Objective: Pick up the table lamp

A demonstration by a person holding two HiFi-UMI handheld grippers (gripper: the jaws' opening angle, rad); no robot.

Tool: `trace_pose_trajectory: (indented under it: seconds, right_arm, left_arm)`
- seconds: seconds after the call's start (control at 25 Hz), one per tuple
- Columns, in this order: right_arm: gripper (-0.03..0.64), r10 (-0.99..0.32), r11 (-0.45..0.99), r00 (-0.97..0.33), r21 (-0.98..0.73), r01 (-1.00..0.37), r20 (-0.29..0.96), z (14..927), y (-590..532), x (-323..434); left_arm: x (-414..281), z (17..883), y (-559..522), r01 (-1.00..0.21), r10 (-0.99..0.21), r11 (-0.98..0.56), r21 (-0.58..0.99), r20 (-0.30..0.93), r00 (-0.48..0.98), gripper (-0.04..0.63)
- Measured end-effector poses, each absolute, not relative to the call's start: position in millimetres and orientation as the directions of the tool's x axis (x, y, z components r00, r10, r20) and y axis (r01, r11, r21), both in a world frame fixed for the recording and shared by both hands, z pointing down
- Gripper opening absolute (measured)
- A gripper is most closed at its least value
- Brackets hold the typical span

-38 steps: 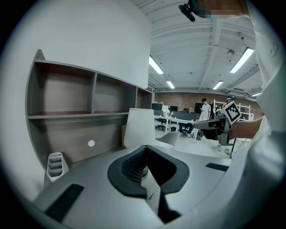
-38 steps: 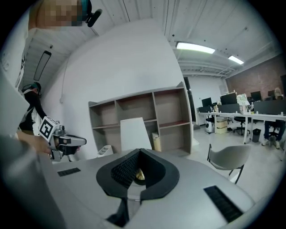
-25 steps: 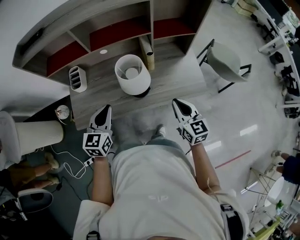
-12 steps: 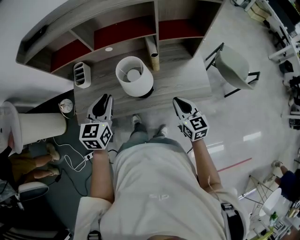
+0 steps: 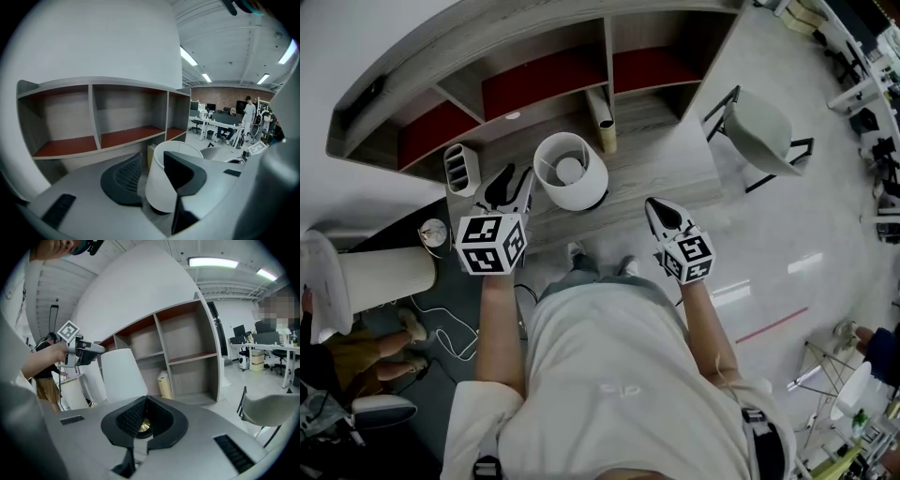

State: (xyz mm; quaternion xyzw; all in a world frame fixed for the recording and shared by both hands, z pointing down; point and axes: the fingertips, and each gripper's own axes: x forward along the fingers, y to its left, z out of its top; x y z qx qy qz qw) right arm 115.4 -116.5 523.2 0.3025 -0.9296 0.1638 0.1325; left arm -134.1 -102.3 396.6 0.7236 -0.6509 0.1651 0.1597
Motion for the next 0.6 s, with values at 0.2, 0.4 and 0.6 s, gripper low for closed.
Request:
trace_pose_trajectory:
  seconds: [0.2, 0.4, 0.6]
  right_arm:
    - [0.028, -0.548, 0.742, -0.761, -0.219, -0.634, 0.348, 521, -124, 109]
    - [0.028, -0.572, 0.72, -0.743, -0.221, -0.658, 0.347, 520, -132, 108]
    - [0.028, -0.584, 0.706, -0.73, -0.222, -0.672, 0.354, 523, -133, 110]
  left_arm:
    - [-131, 397, -135, -0.984, -0.863, -0.176, 0.013, 0.479, 0.16, 0.178]
    - [-123, 410, -159, -0.971, -0.824, -0.239, -0.015, 0.532, 0.194, 0.179]
    - [-115, 423, -171, -0.961, -0.791, -0.275, -0.038, 0.577, 0.204, 0.179]
